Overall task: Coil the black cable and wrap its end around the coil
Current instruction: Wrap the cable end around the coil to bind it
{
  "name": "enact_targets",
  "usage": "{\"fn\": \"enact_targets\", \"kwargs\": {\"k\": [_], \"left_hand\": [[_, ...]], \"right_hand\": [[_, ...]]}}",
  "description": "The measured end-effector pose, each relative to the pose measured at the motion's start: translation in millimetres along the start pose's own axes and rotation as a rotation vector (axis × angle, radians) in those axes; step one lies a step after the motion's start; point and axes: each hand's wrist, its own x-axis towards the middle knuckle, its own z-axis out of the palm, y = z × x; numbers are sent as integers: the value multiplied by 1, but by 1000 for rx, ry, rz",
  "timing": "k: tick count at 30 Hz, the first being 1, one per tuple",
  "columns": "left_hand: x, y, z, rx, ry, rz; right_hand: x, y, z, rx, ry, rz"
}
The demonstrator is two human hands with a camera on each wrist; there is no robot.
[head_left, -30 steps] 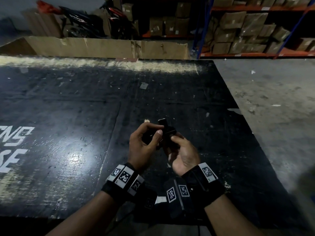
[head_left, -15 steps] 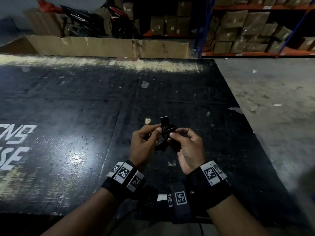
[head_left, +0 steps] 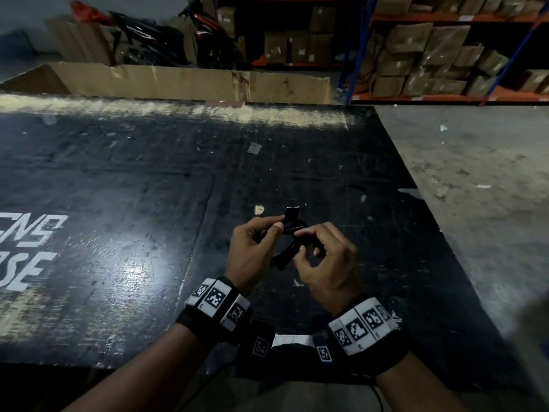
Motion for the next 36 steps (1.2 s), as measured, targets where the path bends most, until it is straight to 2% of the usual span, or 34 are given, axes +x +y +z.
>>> {"fn": "enact_targets", "kwargs": {"k": [5,11,17,22,24,29,33,36], "left_hand": [[-3,0,-4,77,-45,3],[-3,0,-11,203,-145,92],[0,4,-17,405,-294,122],[5,3,-16,491,-349,117],[7,4,-16,467,-348,89],[8,-5,-27,236,-327,-30],[2,-17,-38,-9,-319,-204],[1,-30,-41,-95,-292,-265]], "right_hand": [[4,8,-10,6,-8,-98],[14,17,-23,64,-83,-145],[16,20,-28,167,-131,-11],[21,20,-26,174,-104,112],[24,22,-26,198,-106,180],[28,36,-29,308,-84,309],[25,52,-28,489,-12,488],[21,63,-22,632,62,628]]}}
